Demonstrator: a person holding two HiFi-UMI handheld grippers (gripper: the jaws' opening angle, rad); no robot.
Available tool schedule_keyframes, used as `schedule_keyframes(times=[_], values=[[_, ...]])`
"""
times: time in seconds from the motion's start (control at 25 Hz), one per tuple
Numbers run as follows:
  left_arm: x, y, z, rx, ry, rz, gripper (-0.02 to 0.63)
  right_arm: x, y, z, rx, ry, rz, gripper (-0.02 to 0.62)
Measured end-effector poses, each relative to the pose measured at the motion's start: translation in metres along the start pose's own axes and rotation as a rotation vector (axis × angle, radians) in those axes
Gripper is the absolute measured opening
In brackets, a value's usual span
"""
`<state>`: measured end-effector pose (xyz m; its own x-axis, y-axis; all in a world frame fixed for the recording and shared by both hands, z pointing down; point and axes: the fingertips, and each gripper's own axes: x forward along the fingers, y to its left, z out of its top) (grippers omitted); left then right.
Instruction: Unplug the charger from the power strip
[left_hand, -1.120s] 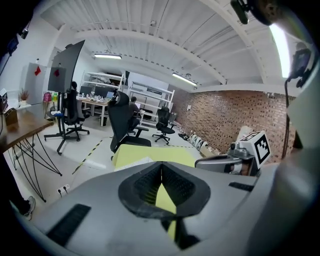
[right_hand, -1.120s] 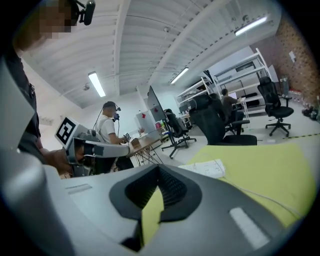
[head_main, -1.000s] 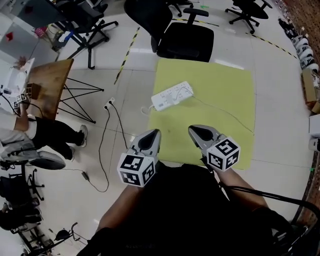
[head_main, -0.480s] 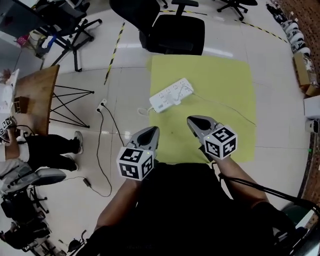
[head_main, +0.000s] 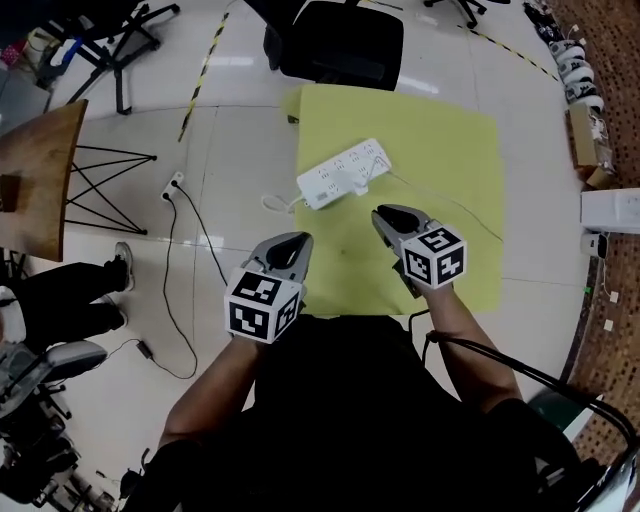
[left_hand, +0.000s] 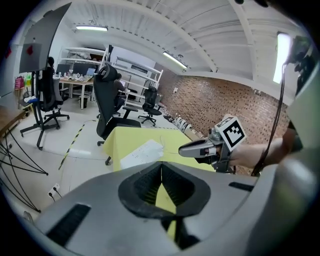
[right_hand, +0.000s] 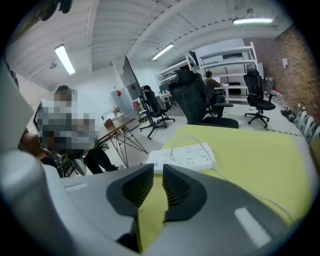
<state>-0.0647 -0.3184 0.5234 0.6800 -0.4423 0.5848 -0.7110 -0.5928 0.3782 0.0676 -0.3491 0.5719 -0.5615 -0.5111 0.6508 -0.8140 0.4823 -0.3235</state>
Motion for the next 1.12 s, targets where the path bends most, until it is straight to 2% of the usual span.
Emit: schedule_keyframes(times=[0.32,0.56,0.68,1.12], values=[[-0.006,0.013,-0.017,-0.037,0.015,-0.030,0.008,0.036,-0.018,-0.006,-0.039,0.092,-0.064,0.102],[-0.004,0.008,-0.033,-0.005,0.050,-0.066,0.008,0.054,-0.027,-0.004,-0.083,0.139,-0.096,0.147],[-0.003,0.007,-0.033,-0.017,0.042,-0.074,0.007,0.061,-0.028,-0.004,-0.116,0.160,-0.107,0.166],[-0.016,0.032,-0.032,-0.068,0.008,-0.012,0.008,0.085,-0.035,-0.003,-0.148,0.182,-0.125,0.173]])
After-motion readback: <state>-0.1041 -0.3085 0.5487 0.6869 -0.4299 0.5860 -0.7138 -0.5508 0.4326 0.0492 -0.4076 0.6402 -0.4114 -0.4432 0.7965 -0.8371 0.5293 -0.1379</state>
